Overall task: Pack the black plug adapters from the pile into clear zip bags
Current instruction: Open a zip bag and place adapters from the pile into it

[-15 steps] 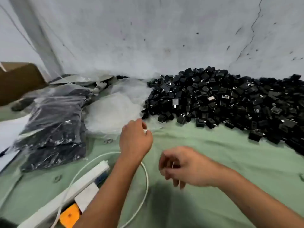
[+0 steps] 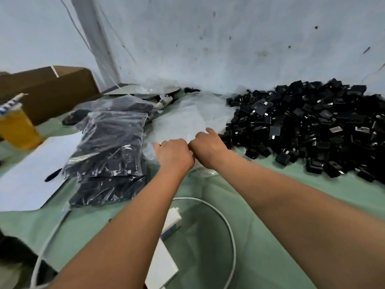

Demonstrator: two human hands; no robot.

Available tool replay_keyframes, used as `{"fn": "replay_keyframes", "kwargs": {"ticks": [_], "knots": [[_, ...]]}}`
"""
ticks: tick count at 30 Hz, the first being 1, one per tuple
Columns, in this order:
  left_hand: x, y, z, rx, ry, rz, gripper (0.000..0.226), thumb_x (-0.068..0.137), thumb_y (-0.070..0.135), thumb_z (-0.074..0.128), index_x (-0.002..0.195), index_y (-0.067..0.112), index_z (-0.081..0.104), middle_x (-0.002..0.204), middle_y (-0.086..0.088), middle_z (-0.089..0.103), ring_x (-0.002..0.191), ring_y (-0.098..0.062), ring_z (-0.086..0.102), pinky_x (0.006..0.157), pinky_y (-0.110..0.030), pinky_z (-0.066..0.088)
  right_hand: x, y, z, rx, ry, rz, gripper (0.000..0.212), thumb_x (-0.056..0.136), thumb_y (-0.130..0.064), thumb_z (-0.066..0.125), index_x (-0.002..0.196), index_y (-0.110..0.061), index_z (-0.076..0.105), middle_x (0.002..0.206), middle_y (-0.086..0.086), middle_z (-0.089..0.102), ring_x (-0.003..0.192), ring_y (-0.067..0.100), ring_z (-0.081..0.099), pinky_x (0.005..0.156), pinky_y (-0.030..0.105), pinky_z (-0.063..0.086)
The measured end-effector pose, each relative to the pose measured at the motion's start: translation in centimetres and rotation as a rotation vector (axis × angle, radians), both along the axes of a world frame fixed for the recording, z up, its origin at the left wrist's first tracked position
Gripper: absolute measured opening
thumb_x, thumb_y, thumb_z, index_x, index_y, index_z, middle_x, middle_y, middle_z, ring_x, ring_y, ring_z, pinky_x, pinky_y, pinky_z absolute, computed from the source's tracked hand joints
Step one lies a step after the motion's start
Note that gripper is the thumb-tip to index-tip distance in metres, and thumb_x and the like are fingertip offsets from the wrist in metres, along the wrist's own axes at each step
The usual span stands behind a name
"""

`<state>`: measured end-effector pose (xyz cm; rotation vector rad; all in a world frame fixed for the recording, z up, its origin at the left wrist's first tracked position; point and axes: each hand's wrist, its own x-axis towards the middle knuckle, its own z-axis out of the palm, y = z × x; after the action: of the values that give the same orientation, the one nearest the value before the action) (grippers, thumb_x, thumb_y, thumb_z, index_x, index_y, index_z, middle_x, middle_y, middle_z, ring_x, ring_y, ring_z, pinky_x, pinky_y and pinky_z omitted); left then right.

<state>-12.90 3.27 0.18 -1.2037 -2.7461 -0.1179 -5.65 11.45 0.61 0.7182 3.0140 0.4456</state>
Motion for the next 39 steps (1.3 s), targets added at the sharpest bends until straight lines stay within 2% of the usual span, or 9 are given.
{"fn": "replay_keyframes", "kwargs": {"ticks": [4, 9, 13, 20, 24, 27, 31, 35, 39], "knots": [[-0.1, -0.3, 1.3, 0.082, 0.088, 0.020, 0.021, 0.087, 0.012, 0.059, 0.071, 0.020, 0.048, 0.097, -0.005, 0.072, 0.098, -0.028, 0.066, 0.086, -0.039, 0.030, 0.6, -0.5, -0.2, 0.049, 0.168, -0.018, 0.024, 0.090, 0.000, 0.052, 0.090, -0.023, 0.059, 0.091, 0.005, 0.068, 0.098, 0.031, 0.063, 0.080, 0.035, 0.035], [1.8, -1.4, 3.6, 0.676, 0.201, -0.040, 0.057, 0.080, 0.028, 0.073, 0.134, 0.027, 0.057, 0.140, -0.008, 0.051, 0.132, -0.032, 0.042, 0.103, -0.048, 0.033, 4.6, -0.6, 1.8, -0.125, 0.824, -0.178, 0.015, 0.102, -0.011, 0.047, 0.110, -0.015, 0.059, 0.091, 0.009, 0.071, 0.084, 0.037, 0.065, 0.063, 0.037, 0.038], [6.2, -0.7, 4.5, 1.135, -0.309, 0.019, 0.092, 0.084, 0.043, 0.076, 0.158, 0.020, 0.026, 0.161, -0.014, 0.025, 0.148, -0.034, 0.025, 0.115, -0.046, 0.025, 12.2, -0.8, 4.6, -0.417, 1.399, -0.298, 0.017, 0.102, -0.012, 0.048, 0.089, -0.016, 0.059, 0.073, 0.006, 0.070, 0.070, 0.030, 0.067, 0.068, 0.042, 0.054], [15.3, 1.6, 2.6, 0.831, -1.644, -0.045, 0.063, 0.088, 0.052, 0.074, 0.134, 0.015, 0.052, 0.114, -0.012, 0.062, 0.095, -0.024, 0.062, 0.084, -0.035, 0.054, 29.6, -0.1, 3.7, -1.184, 1.720, -0.540, 0.027, 0.105, -0.009, 0.050, 0.082, -0.016, 0.061, 0.053, -0.004, 0.052, 0.042, 0.010, 0.042, 0.041, 0.020, 0.034], [20.7, 2.3, 0.8, 0.615, -1.669, 0.002, 0.034, 0.095, 0.051, 0.066, 0.105, 0.019, 0.059, 0.096, -0.006, 0.058, 0.086, -0.022, 0.059, 0.078, -0.032, 0.055, 36.6, -0.7, 0.7, -1.391, 1.826, -0.736, 0.013, 0.104, -0.009, 0.048, 0.104, -0.009, 0.062, 0.070, 0.004, 0.045, 0.057, 0.015, 0.036, 0.048, 0.025, 0.032], [23.8, 2.2, 0.1, 0.659, -1.468, -0.033, 0.028, 0.096, 0.046, 0.066, 0.096, 0.021, 0.054, 0.095, -0.005, 0.057, 0.090, -0.023, 0.055, 0.085, -0.035, 0.051, 39.1, -2.4, 1.9, -1.051, 1.984, -0.816, 0.014, 0.099, -0.006, 0.051, 0.089, -0.009, 0.060, 0.055, -0.001, 0.049, 0.045, 0.015, 0.040, 0.039, 0.022, 0.034], [26.5, 1.3, 1.8, 0.553, -1.769, -0.530, 0.064, 0.090, 0.067, 0.059, 0.130, 0.017, 0.058, 0.129, -0.012, 0.069, 0.114, -0.026, 0.067, 0.102, -0.049, 0.053, 38.9, -3.6, 6.8, -0.390, 1.663, -0.727, 0.015, 0.085, -0.022, 0.056, 0.075, -0.011, 0.059, 0.059, -0.004, 0.056, 0.052, 0.016, 0.053, 0.051, 0.040, 0.051], [26.7, 1.0, 3.3, 0.363, -2.370, -0.818, 0.101, 0.081, 0.086, 0.043, 0.147, 0.009, 0.052, 0.145, -0.021, 0.055, 0.133, -0.042, 0.053, 0.115, -0.067, 0.034, 35.2, -6.0, 9.1, -0.820, 1.156, -0.373, 0.036, 0.094, -0.054, 0.065, 0.081, -0.021, 0.073, 0.076, -0.004, 0.073, 0.066, 0.010, 0.066, 0.058, 0.033, 0.052], [25.2, 0.6, 2.0, 0.459, -2.121, -0.450, 0.043, 0.102, 0.034, 0.054, 0.134, 0.006, 0.057, 0.121, -0.013, 0.071, 0.102, -0.032, 0.072, 0.089, -0.047, 0.059, 35.1, -5.4, 6.9, -0.931, 1.367, -0.216, 0.044, 0.104, -0.042, 0.056, 0.087, -0.007, 0.076, 0.085, 0.012, 0.077, 0.070, 0.016, 0.070, 0.057, 0.030, 0.054]]}}
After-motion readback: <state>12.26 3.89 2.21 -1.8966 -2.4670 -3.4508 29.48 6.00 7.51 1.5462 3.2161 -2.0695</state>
